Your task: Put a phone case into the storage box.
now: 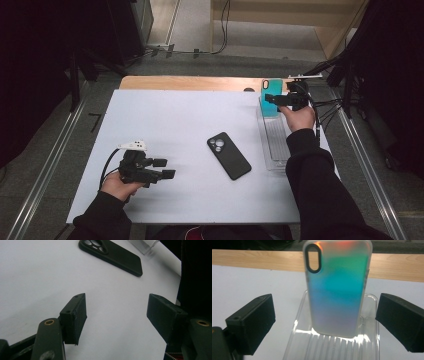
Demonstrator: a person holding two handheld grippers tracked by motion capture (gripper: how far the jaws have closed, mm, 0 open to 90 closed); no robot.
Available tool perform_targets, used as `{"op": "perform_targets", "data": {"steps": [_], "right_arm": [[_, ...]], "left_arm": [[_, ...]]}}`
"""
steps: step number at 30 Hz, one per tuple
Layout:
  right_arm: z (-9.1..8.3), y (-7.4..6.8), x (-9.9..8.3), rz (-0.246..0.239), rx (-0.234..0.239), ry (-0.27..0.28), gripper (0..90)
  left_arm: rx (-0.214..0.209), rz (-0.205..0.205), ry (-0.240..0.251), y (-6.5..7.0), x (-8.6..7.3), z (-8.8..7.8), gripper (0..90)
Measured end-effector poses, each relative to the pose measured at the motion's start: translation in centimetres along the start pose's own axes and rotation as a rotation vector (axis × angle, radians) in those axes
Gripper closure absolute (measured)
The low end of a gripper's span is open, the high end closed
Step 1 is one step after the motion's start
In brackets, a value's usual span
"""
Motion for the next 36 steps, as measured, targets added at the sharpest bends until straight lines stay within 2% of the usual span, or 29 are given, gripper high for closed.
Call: {"op": "perform_targets", "data": {"steps": [6, 19, 22, 25, 36], "right_arm": [[-1.6, -0.7, -0.4, -0.034, 0.045, -0.030, 1.1], [-5.0, -3.3, -1.7, -0.062, 0.189, -0.007, 1.1], [-5.6, -3.8, -2.2, -0.075, 0.219, -0.003, 1.1], [-6.2, -4.3, -2.9, -0.087, 0.281, 0.002, 1.9], [-7.9, -6.0, -5.0, -0.131, 0.387, 0.004, 4.0]], "left_arm": [[0.003, -0.005, 0.000, -0.1, 0.1, 0.1, 32.8], [0.009, -0.025, -0.006, -0.3, 0.2, 0.2, 32.6], [0.008, -0.027, -0.001, -0.3, 0.2, 0.2, 32.6], [0.008, -0.024, -0.003, -0.4, 0.2, 0.2, 32.7], [0.008, -0.023, -0.006, -0.4, 0.2, 0.2, 32.7]]}}
Point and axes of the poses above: each handheld gripper's, and its own axes: z roughly forward along the jaws, x roughly out of its top, y roughly to its right, the point moved 2 cm from there along z, roughly forward along the jaws, and after that the axes turned 11 degrees about y, right-handed, at the moved point
